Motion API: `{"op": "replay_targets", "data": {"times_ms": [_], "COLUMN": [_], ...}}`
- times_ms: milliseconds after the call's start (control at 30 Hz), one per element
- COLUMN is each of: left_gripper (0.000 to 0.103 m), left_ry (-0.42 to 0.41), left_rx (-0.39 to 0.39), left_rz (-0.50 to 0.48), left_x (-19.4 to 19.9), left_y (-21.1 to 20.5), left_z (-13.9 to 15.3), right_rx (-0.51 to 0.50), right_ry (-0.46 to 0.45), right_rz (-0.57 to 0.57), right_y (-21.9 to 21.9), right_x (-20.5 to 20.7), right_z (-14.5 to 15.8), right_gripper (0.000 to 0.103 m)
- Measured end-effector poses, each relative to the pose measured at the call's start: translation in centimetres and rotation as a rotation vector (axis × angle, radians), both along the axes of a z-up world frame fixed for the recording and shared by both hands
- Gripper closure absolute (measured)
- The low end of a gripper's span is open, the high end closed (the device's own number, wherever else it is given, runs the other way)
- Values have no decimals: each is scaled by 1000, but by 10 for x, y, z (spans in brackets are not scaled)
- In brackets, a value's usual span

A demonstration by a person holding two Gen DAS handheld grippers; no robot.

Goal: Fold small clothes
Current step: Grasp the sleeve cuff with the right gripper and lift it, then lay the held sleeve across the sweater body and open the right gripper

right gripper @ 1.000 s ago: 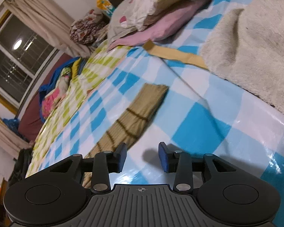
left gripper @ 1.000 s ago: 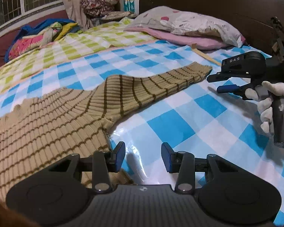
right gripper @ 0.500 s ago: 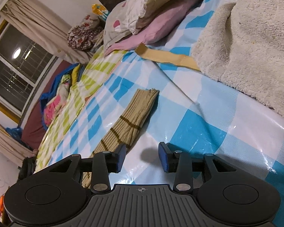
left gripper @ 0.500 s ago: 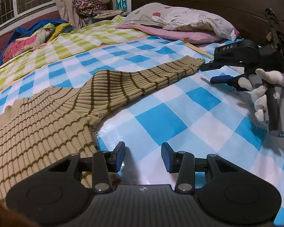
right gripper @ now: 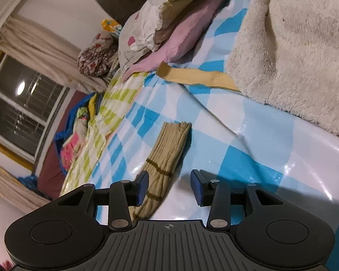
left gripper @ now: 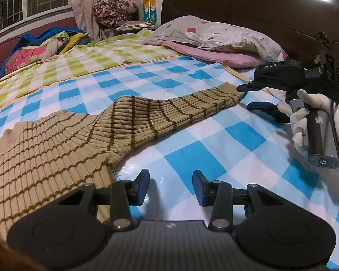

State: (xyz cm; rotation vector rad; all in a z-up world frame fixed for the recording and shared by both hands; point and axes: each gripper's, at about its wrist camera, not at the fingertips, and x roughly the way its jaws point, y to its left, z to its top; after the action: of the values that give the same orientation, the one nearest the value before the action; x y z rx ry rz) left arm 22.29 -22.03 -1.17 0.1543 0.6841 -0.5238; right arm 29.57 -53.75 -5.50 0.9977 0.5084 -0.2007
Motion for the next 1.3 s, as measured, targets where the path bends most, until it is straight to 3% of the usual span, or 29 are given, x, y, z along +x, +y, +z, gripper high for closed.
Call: {"op": "replay_targets", "data": {"times_ms": [467,500,533,600,833,1000,1133,1300], "left_gripper": [56,56,56,56,56,56,56,54], "left_ry": [-5,-7,-9,-14,-30,-34,-44,-57], "left_rx": [-15,-18,-21,-31,-66,-84,-96,-125], "left_rz": [20,26,31,44,93,140,197,283], "left_x": [-2,-3,-4,-6,-18,-31,-45,-64], "left_y": [11,13,15,21,49,83,122,176], "left_z": [4,6,7,10,21,26,30,29], "right_rx": [-32,-39,-47,-47,-79,-95,-132,-184], "right_ry": [16,23,35,63,-55,-169,-224,-229], "right_rz": [-17,-20,-23,-12,22,103,236,411], "right_y": [16,17,18,20,44,83,143,236], "right_x": [33,35,36,37,22,19,27,41], "right_z": [1,2,3,4,48,100,135,145], "right_gripper": [62,65,77,90,94,94,94,94]}}
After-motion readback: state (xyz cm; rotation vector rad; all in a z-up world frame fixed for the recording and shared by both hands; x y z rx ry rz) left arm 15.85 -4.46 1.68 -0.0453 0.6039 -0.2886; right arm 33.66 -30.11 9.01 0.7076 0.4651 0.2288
